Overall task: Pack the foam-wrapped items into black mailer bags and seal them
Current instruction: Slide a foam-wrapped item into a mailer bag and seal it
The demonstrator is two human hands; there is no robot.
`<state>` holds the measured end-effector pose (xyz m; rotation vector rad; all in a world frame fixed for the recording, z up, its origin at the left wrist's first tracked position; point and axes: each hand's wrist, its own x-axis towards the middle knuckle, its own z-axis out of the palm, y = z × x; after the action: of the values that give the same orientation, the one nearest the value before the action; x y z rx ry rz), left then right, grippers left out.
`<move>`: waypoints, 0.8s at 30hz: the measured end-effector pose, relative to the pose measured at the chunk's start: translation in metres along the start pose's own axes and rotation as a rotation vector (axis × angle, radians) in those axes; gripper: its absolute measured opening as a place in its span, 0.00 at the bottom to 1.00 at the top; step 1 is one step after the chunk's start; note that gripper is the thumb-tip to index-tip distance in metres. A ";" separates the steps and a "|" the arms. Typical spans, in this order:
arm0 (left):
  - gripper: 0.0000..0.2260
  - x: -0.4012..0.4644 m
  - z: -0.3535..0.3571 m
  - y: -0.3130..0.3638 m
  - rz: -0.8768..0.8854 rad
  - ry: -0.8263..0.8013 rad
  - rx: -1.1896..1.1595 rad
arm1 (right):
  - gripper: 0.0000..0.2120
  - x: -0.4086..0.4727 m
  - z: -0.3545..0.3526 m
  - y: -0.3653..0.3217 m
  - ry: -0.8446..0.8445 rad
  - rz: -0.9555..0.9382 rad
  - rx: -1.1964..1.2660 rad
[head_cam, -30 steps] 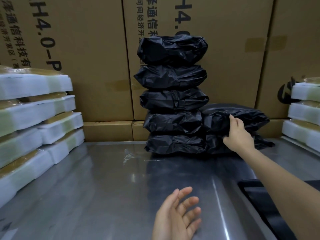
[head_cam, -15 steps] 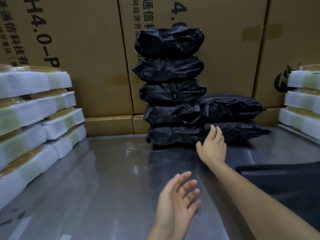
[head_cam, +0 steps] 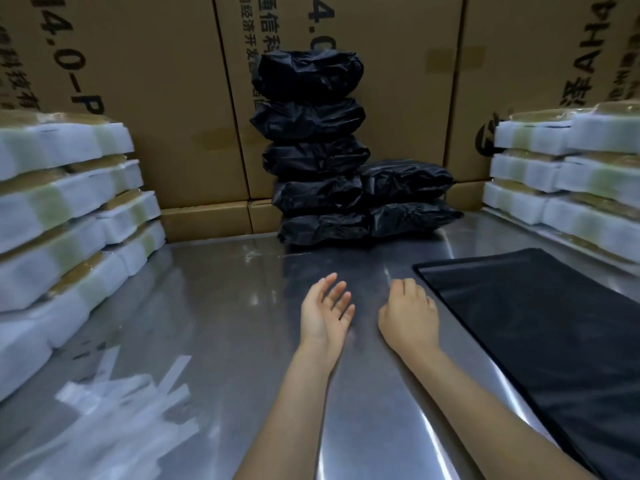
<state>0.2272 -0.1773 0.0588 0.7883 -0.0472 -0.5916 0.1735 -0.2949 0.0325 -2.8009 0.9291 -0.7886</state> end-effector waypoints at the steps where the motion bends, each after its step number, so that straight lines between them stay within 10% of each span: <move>1: 0.10 -0.010 -0.003 -0.001 0.000 -0.003 -0.011 | 0.16 -0.009 -0.006 0.003 -0.021 0.023 -0.026; 7: 0.09 -0.081 -0.021 -0.008 -0.020 -0.052 0.150 | 0.22 -0.047 -0.039 0.024 -0.220 0.137 -0.272; 14: 0.07 -0.153 -0.039 -0.020 0.296 -0.374 0.918 | 0.28 -0.057 -0.069 0.040 -0.456 0.370 -0.421; 24: 0.07 -0.163 -0.039 -0.028 0.456 -0.391 1.305 | 0.23 -0.098 -0.076 -0.006 -0.403 0.133 -0.396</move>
<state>0.0873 -0.0827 0.0405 1.8337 -1.0285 -0.2036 0.0716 -0.2277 0.0557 -2.9979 1.2847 -0.0100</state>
